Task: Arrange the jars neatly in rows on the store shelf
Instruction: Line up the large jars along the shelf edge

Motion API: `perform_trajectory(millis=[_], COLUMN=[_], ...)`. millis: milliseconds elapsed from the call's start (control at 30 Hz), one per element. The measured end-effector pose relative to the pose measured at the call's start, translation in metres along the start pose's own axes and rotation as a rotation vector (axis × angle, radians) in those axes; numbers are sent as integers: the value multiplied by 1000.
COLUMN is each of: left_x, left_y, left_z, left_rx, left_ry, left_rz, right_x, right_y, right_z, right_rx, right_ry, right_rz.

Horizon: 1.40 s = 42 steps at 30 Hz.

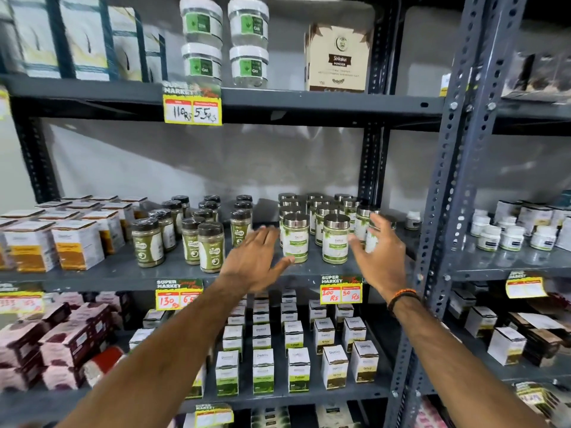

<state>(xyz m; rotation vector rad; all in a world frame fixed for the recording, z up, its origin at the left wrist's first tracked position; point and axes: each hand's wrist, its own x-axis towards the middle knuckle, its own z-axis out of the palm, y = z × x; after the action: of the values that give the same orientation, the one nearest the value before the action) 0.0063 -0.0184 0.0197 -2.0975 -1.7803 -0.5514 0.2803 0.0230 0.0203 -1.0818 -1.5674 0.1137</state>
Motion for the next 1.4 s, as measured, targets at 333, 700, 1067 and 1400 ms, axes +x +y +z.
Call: perform_trajectory(millis=[333,700,1067,1400], left_x=[-43,-119,-123,-124], left_y=[-98,-221,-271,-277], left_z=[-95,-84,-15,-6], left_rx=[100,165,43,75], left_ry=[206,155,-80,-119], left_rz=[-117,-340,-399,-349], right_x=[-20,-50,-54,-51], right_y=[-122,-140,-128,-121], right_z=[105,202,232,233], right_rx=[227,134,122,56], right_ry=[-291,-506,-557,-481], right_rz=[-171,22,23,31])
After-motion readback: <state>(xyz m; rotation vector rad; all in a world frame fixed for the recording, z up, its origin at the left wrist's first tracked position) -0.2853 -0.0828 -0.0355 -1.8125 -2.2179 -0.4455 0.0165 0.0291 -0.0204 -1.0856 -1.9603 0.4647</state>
